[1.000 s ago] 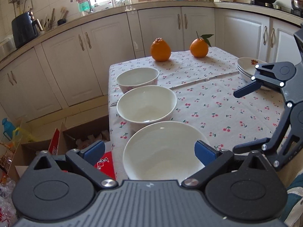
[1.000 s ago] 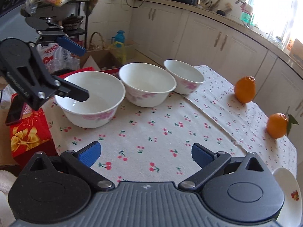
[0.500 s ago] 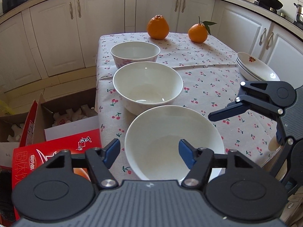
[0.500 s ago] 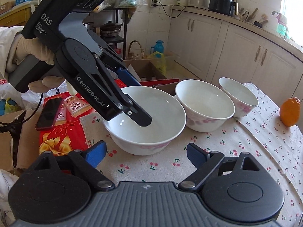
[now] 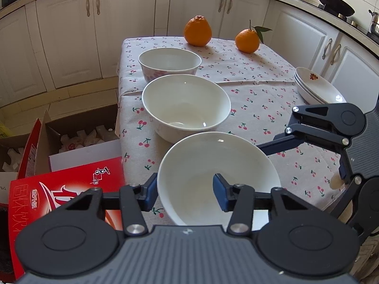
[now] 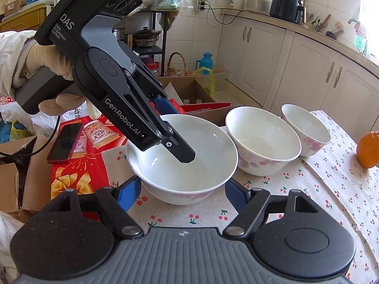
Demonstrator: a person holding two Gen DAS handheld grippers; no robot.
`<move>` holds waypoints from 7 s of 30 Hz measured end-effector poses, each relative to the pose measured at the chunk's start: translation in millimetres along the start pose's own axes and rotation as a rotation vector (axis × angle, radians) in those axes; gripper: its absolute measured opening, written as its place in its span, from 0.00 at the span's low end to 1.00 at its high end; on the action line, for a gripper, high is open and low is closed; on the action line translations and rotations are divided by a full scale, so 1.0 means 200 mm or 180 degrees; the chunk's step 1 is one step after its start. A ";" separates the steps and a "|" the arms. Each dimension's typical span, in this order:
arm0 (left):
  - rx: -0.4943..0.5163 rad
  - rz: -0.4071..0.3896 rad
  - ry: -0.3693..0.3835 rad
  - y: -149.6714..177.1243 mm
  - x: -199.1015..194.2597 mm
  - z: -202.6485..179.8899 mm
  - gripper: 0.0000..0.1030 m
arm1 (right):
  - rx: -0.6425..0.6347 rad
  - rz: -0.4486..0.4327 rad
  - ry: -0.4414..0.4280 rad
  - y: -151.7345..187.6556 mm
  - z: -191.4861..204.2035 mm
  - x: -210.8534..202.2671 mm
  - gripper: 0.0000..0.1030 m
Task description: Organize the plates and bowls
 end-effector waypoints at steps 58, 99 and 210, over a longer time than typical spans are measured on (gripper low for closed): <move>0.0787 0.0037 0.0539 -0.38 0.28 -0.70 0.45 | 0.0684 0.0004 0.0582 0.45 -0.33 -0.50 0.79; 0.0978 -0.0519 0.0475 -0.38 0.16 -0.77 0.93 | 0.0793 0.0019 0.0650 0.52 -0.38 -0.51 1.00; 0.0523 -0.0168 0.0312 -0.51 0.15 0.00 0.45 | 0.0440 0.0285 0.0259 -0.14 -0.44 0.05 0.79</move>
Point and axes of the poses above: each gripper's, at about its wrist camera, not at the fingertips, and x roughly the way its jaws point, z to its left, y to its underside, the point moved 4 cm from there along x, roughly the way its jaws point, and after that the axes turned 7 degrees about z, right-handed, at the moved point
